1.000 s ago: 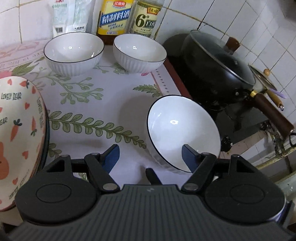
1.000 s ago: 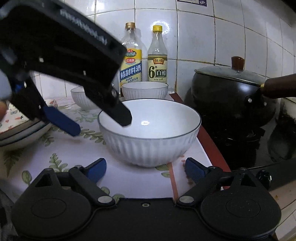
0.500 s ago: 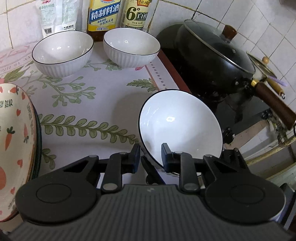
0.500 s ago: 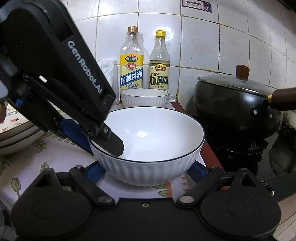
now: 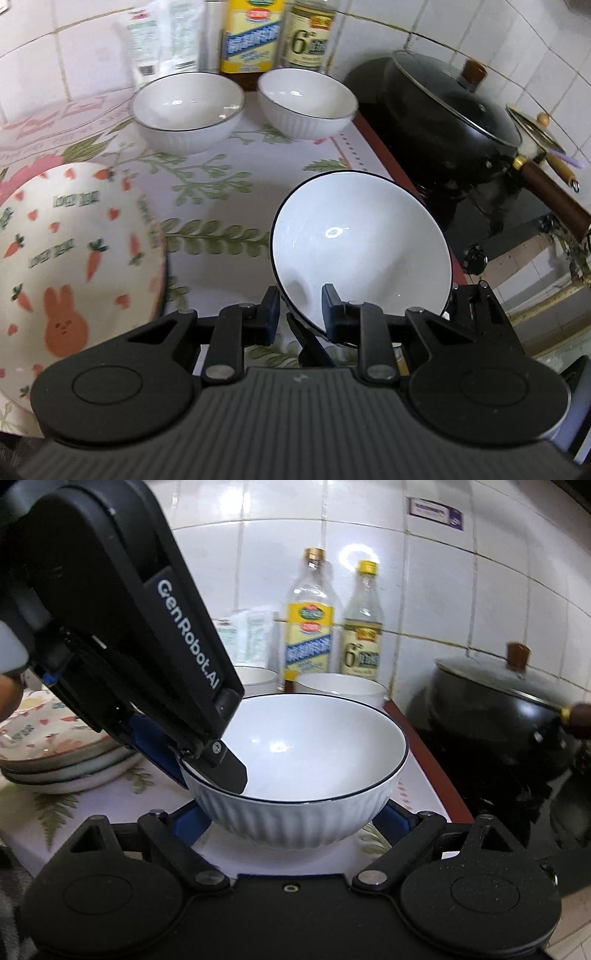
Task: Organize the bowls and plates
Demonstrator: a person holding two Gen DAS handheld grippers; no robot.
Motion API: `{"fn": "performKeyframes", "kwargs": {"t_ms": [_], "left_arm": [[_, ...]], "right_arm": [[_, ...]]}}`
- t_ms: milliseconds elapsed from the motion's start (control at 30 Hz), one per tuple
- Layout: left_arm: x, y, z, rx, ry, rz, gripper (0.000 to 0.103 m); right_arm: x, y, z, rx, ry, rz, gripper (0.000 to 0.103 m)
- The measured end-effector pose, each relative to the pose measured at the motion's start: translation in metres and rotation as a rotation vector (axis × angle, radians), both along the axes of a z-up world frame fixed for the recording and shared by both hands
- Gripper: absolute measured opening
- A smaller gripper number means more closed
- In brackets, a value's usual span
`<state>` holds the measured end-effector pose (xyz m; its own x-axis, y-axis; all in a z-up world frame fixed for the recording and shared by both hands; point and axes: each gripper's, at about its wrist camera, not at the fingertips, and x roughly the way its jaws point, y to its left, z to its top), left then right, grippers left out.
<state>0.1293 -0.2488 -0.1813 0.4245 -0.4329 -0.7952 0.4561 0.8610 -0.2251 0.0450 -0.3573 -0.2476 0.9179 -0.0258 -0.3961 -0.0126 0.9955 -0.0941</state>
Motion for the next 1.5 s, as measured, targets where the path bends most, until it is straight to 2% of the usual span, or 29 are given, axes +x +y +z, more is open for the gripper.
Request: {"fn": "performKeyframes", "kwargs": {"t_ms": [100, 233, 333, 667, 833, 1200, 1500], "left_arm": [[0.003, 0.014, -0.002, -0.011, -0.009, 0.012, 0.023], [0.012, 0.027, -0.01, -0.033, 0.035, 0.06, 0.023], [0.015, 0.029, -0.011, -0.022, 0.026, 0.085, 0.023], [0.02, 0.029, -0.018, 0.009, 0.049, 0.098, 0.023], [0.021, 0.029, -0.016, 0.008, 0.057, 0.104, 0.023], [0.008, 0.036, 0.003, -0.019, 0.086, 0.078, 0.029], [-0.009, 0.054, 0.041, -0.061, 0.052, 0.042, 0.03]], "right_arm": [[0.006, 0.007, 0.001, -0.002, 0.004, 0.036, 0.095], [0.02, 0.013, -0.003, -0.044, 0.027, 0.119, 0.095], [0.03, 0.015, -0.003, -0.017, 0.054, 0.142, 0.095], [0.031, 0.019, -0.014, 0.046, 0.102, 0.14, 0.095], [0.028, 0.018, -0.01, 0.061, 0.129, 0.104, 0.095], [-0.024, 0.013, 0.024, 0.158, 0.135, 0.063, 0.095], [-0.033, -0.01, 0.064, 0.287, 0.141, 0.007, 0.095]]}}
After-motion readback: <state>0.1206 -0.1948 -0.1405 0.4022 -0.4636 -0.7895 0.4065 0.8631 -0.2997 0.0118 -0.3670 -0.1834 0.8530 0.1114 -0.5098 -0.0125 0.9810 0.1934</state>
